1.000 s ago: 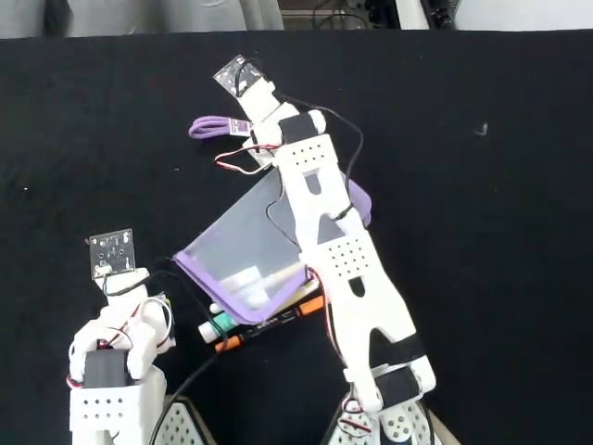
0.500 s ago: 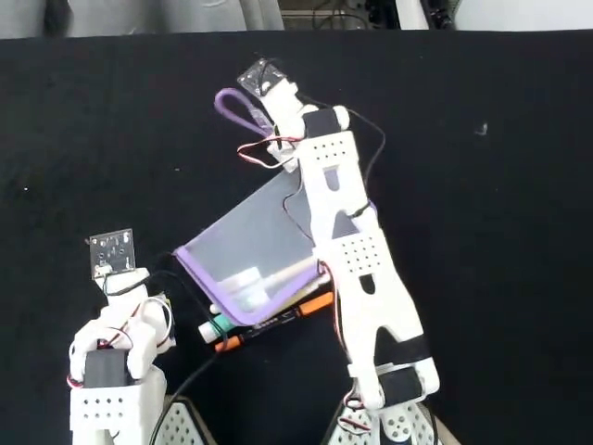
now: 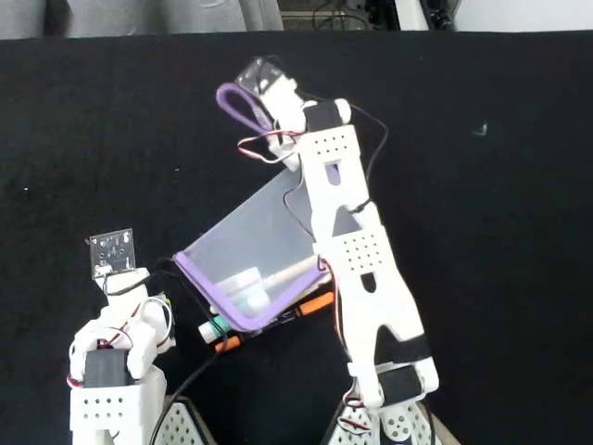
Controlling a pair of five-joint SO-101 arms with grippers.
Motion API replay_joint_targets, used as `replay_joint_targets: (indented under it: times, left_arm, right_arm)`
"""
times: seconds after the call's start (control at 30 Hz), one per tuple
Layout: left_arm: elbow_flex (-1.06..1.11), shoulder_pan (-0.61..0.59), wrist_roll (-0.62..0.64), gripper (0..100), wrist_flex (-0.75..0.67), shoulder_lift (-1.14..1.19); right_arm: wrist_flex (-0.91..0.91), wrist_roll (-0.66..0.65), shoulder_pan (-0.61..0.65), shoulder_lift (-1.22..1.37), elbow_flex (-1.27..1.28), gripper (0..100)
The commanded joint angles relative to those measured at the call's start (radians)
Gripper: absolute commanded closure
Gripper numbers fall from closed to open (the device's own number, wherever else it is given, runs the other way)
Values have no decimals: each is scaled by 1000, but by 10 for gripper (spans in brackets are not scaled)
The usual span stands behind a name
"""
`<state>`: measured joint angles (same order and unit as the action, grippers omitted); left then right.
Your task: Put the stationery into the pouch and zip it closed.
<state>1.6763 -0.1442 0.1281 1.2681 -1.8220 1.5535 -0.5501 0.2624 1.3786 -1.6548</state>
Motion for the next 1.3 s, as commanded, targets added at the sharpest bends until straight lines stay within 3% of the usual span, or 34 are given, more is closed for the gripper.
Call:
replay_joint_targets:
  times: [0.0,0.63,1.0,1.27]
  left_arm:
    - [24,-5,6,970,3,3]
    - [24,-5,6,970,3,3]
    - [24,-5,6,970,3,3]
    - [24,-5,6,970,3,3]
  right_arm:
    - [3,37,46,-182,-18,988]
    - [-18,41,110,-684,-16,988]
    - [-325,40,127,-785,-10,988]
    - [-376,41,129,-768,35,988]
